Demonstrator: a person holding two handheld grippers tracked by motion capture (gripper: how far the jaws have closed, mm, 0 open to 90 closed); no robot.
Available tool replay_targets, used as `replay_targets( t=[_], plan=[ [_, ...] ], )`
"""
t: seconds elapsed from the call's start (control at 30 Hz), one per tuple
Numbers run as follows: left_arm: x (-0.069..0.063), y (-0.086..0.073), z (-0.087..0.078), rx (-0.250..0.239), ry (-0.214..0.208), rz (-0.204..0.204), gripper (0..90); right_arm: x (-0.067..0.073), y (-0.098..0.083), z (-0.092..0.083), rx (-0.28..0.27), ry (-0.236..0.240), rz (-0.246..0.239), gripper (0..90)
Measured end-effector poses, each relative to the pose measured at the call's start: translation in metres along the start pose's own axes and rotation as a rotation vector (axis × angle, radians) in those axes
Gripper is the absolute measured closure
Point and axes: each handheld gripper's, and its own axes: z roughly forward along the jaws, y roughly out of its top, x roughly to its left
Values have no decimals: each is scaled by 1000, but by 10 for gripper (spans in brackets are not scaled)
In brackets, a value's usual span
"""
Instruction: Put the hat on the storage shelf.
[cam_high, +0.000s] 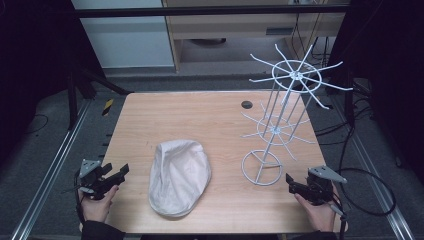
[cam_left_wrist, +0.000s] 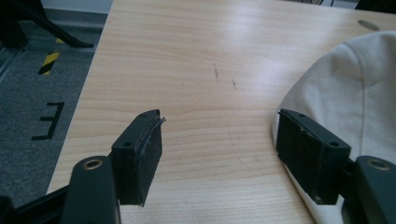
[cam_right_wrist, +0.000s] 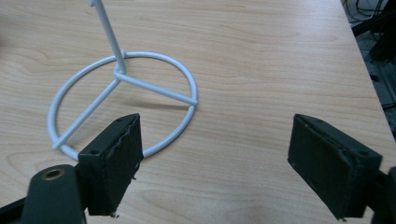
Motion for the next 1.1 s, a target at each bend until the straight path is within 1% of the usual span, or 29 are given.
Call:
replay_targets(
  t=[0.03,0.13,0.17,0.23,0.27,0.3,0.33,0.37,0.4,0.43,0.5,0.53,0.57,0.63,0.67,0.7,0.77,0.83,0.87,0.93,1.03,1.07,1.1],
  plan=[
    [-2,0,-2,-8,0,2,320,0,0,-1,2,9,7,196],
    [-7,1,-7,-27,4,18,320,0,-1,-1,7,9,-1,210],
    [-7,1,-7,-27,4,18,321,0,-1,-1,7,9,-1,210],
    [-11,1,-10,-34,-3,23,320,1,-1,-1,5,11,0,218],
    [-15,3,-13,-43,-15,26,320,2,-1,-2,2,10,-2,228],
    [-15,3,-13,-43,-15,26,320,2,-1,-2,2,10,-2,228],
    [-18,4,-15,-54,-27,29,322,3,-1,-3,-2,7,-3,232],
    [-18,4,-15,-54,-27,29,326,3,-1,-3,-2,7,-3,232],
    [-21,5,-17,-59,-29,27,326,3,-1,-3,-2,7,-2,234],
    [-25,6,-18,-64,-45,31,331,3,-1,-3,0,5,-3,234],
    [-30,7,-18,-56,-57,36,331,3,-1,-3,3,5,-4,234],
    [-33,7,-18,-57,-60,43,331,3,-1,-3,3,5,-3,234],
    [-33,7,-18,-57,-60,43,331,3,-1,-3,3,5,-3,234],
    [-39,11,-20,-64,-72,58,329,3,-1,-3,6,3,-5,237],
    [-41,11,-21,-66,-74,62,329,3,-1,-2,7,-2,-15,239],
    [-41,11,-21,-66,-74,62,329,3,-1,-2,7,-2,-15,239],
    [-45,13,-23,-78,-78,66,329,3,-2,-2,13,-4,-13,245],
    [-48,15,-23,-78,-92,66,329,4,-2,-3,14,-4,-14,249],
    [-51,17,-24,-84,-93,72,328,5,-2,-3,13,-3,-18,250],
    [-53,19,-25,-87,-94,74,328,5,-2,-3,14,-3,-21,250],
    [-57,23,-26,-86,-107,82,323,6,-2,-3,14,-1,-24,252],
    [-61,25,-27,-84,-114,94,317,6,-2,-3,14,0,-25,254],
    [-61,25,-27,-84,-114,94,317,6,-2,-3,14,-1,-28,255]
  ],
)
